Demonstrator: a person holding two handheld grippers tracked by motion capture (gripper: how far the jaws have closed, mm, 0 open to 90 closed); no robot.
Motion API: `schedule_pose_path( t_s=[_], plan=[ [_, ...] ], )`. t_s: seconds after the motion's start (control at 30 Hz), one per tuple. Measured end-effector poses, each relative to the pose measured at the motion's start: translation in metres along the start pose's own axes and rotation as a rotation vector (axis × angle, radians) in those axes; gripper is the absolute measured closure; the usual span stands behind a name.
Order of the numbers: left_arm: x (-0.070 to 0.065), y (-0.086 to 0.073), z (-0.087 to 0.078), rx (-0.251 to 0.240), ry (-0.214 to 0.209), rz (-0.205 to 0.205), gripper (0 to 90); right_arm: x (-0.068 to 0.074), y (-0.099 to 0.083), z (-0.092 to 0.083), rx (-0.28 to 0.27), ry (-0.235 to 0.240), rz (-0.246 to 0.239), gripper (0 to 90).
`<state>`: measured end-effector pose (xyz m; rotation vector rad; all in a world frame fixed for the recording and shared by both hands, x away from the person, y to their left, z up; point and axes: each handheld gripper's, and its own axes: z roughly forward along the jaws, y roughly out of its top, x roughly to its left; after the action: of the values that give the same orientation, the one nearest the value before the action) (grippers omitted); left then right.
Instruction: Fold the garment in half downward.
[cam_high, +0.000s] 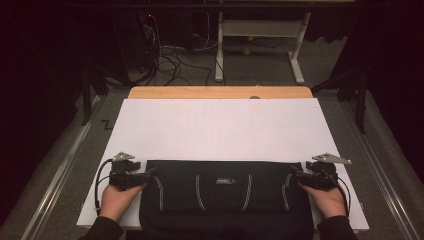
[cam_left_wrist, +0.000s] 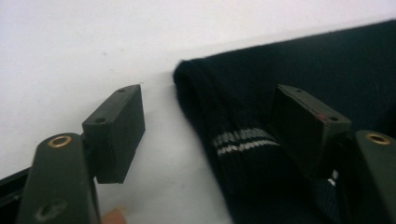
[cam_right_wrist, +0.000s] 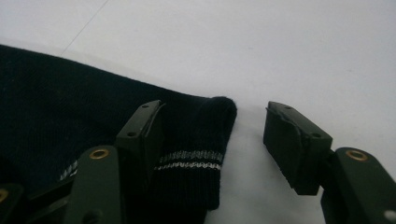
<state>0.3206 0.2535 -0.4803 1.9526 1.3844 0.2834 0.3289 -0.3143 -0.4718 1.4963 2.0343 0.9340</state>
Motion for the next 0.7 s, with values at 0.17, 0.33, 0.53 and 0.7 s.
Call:
schedule_pose_path(
  t_s=[0.17, 0.33, 0.53, 0.7],
  plan=[
    [-0.011, -0.001, 0.002, 0.016, -0.025, 0.049, 34.4, 0.006, -0.002, -0.003, 0.009, 0.041, 0.000, 45.5],
    [-0.014, -0.002, 0.003, 0.006, -0.047, 0.052, 45.1, 0.012, -0.004, -0.005, 0.014, 0.066, 0.000, 50.9],
    [-0.016, -0.001, 0.006, 0.003, -0.067, 0.054, 59.3, 0.015, -0.003, -0.002, 0.013, 0.080, -0.027, 65.4],
    [-0.018, -0.002, 0.007, -0.005, -0.079, 0.055, 66.4, 0.018, -0.002, -0.001, 0.010, 0.097, -0.039, 74.5]
  ],
)
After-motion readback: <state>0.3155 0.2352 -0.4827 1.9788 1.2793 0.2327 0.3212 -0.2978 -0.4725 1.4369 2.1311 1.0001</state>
